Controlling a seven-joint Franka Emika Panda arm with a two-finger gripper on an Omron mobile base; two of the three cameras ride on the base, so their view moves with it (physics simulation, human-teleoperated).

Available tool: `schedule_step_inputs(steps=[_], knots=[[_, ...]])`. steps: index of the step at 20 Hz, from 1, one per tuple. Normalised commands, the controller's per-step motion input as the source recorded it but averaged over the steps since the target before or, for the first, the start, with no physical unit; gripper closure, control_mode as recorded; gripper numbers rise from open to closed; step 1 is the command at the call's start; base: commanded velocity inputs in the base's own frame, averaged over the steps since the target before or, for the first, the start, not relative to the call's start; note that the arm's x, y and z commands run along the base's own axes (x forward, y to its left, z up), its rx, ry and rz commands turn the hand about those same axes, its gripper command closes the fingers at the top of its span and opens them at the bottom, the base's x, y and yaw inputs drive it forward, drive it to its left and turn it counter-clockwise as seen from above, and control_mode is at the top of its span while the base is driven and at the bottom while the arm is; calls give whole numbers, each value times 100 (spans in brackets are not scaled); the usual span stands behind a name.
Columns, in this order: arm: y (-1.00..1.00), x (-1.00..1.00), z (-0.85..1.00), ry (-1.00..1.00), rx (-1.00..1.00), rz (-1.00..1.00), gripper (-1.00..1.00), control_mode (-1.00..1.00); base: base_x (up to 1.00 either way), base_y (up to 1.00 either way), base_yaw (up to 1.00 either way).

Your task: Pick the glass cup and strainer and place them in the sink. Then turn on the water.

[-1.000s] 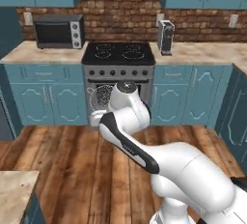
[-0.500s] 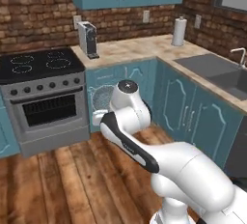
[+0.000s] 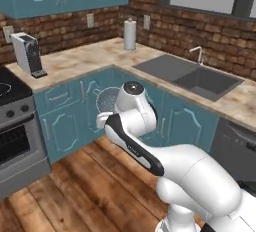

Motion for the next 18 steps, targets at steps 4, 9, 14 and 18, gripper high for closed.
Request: schedule_step_inputs(steps=[4,9,14,18], knots=[[0,0,0,0,0,0,100,100,71,0,-55],[0,0,0,0,0,0,100,100,75,5,-55],[0,0,0,0,0,0,100,100,67,15,-51],[0,0,0,0,0,0,100,100,59,6,-50]])
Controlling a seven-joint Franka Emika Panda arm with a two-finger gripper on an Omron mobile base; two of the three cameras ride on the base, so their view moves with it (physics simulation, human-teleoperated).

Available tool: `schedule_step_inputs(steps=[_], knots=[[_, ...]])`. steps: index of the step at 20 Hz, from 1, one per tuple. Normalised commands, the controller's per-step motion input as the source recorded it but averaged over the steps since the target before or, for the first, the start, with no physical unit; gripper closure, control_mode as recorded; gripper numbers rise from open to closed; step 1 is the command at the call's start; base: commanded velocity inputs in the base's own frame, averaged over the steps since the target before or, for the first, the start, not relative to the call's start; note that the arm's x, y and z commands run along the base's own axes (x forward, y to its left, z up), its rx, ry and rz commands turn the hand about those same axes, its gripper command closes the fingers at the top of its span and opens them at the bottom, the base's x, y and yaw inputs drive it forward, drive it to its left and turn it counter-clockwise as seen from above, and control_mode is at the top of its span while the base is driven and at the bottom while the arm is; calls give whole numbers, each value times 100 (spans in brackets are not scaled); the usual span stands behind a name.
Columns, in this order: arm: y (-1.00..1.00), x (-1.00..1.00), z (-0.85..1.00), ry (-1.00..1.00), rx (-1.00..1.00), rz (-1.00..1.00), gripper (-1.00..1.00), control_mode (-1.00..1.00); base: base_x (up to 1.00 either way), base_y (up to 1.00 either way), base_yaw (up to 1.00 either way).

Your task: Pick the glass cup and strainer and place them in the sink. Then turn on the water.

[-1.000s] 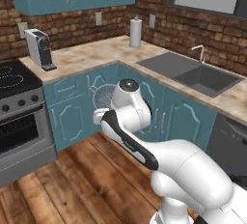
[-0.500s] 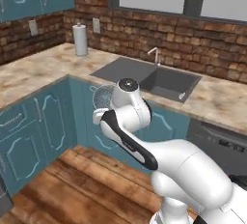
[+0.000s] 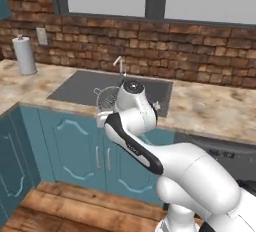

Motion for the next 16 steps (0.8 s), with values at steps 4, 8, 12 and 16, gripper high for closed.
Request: schedule_step_inputs(steps=[4,8,12,16], knots=[[0,0,0,0,0,0,100,100,59,19,-52],[0,0,0,0,0,0,100,100,62,37,-52],[0,0,0,0,0,0,100,100,58,67,-49],[0,0,0,0,0,0,100,100,51,37,-44]])
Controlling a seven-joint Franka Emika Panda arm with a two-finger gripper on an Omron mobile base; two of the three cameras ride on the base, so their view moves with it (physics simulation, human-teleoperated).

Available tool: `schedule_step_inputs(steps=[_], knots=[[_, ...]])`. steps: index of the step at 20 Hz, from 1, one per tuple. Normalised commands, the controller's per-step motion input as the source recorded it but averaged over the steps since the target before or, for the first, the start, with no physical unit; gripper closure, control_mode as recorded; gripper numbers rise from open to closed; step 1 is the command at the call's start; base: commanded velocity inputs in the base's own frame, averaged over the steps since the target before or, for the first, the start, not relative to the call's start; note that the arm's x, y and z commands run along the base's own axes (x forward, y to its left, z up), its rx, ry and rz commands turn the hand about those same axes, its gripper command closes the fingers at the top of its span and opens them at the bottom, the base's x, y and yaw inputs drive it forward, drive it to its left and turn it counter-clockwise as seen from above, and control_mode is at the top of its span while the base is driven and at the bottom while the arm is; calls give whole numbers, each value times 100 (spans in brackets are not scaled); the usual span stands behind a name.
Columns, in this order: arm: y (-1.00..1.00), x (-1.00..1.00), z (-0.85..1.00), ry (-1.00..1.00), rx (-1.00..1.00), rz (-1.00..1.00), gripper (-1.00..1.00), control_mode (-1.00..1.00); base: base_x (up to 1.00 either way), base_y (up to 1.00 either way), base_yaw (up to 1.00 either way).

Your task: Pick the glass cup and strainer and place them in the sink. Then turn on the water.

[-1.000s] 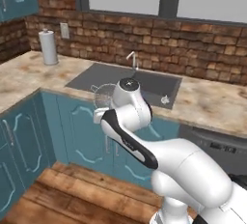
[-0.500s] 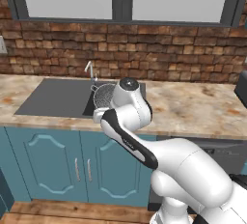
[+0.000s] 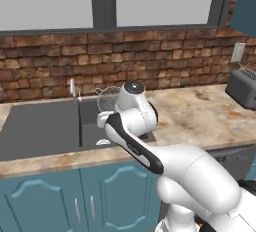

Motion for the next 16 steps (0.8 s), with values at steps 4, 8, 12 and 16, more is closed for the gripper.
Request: schedule_step_inputs(steps=[4,8,12,16], knots=[[0,0,0,0,0,0,100,100,51,0,-32],[0,0,0,0,0,0,100,100,52,5,-28],[0,0,0,0,0,0,100,100,33,29,-20],[0,0,0,0,0,0,100,100,43,39,0]])
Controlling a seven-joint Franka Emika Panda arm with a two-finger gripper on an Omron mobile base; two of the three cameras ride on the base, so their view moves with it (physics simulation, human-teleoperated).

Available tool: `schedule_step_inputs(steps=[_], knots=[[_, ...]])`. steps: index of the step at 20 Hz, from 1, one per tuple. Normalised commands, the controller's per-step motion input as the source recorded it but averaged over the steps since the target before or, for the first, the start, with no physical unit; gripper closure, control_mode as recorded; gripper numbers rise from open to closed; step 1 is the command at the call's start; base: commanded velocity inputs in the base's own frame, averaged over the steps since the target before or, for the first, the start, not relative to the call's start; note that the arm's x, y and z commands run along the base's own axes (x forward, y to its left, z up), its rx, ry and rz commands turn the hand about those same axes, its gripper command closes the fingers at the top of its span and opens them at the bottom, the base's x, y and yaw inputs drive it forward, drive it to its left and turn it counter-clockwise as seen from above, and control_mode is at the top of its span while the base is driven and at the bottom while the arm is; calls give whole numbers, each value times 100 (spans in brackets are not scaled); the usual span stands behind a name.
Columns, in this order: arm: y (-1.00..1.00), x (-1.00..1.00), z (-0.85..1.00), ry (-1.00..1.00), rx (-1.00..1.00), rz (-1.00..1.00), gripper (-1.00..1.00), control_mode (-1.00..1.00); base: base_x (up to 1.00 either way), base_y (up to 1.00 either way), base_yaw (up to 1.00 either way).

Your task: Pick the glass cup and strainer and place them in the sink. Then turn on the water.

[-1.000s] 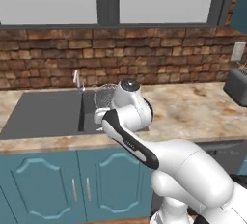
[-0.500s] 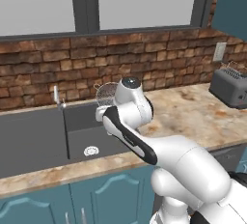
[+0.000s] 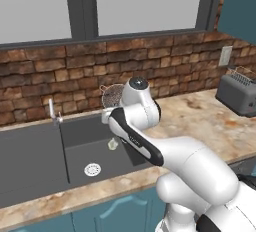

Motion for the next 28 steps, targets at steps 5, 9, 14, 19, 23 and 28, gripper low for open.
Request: schedule_step_inputs(steps=[5,9,14,19,23,28], knots=[[0,0,0,0,0,0,100,100,37,37,0],[0,0,0,0,0,0,100,100,2,1,0],[1,5,-32,6,-1,0,100,-100,0,0,0],[18,28,-63,20,-3,0,100,-100,0,0,0],[29,18,-46,12,-3,0,100,-100,0,0,0],[3,10,-38,5,-1,1,100,-100,0,0,0]])
